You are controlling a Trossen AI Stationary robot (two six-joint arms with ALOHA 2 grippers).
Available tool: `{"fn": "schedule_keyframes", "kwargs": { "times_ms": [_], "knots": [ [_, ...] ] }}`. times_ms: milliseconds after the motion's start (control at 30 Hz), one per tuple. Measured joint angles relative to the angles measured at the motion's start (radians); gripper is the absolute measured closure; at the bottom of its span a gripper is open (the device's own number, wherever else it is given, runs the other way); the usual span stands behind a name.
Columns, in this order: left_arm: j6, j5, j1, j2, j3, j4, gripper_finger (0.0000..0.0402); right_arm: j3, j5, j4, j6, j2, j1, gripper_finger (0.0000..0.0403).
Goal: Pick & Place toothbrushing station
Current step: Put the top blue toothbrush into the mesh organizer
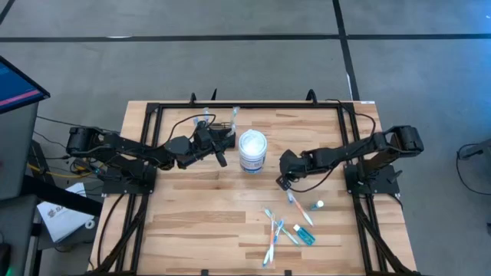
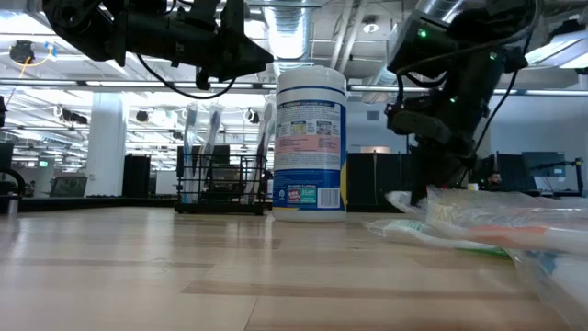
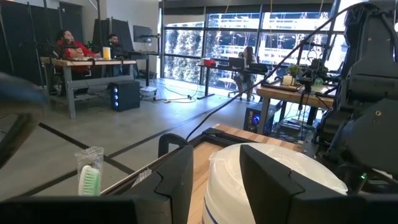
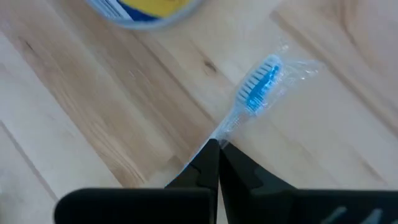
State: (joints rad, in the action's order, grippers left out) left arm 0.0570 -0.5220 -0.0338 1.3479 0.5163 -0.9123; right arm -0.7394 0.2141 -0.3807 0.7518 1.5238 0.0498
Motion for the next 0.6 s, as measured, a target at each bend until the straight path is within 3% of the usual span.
{"fn": "schedule_keyframes", "kwargs": {
  "times_ms": [333, 600],
  "knots": [
    [0.000, 0.000, 0.000, 0.000, 0.000, 0.008, 0.0274, -0.078, 0.085, -0.070, -0.054, -0.027, 0.000, 0.0403],
    [0.003, 0.000, 0.007, 0.000, 0.000, 0.008, 0.0274, -0.077, 0.189, -0.078, -0.083, -0.196, 0.009, 0.0403]
  ]
}}
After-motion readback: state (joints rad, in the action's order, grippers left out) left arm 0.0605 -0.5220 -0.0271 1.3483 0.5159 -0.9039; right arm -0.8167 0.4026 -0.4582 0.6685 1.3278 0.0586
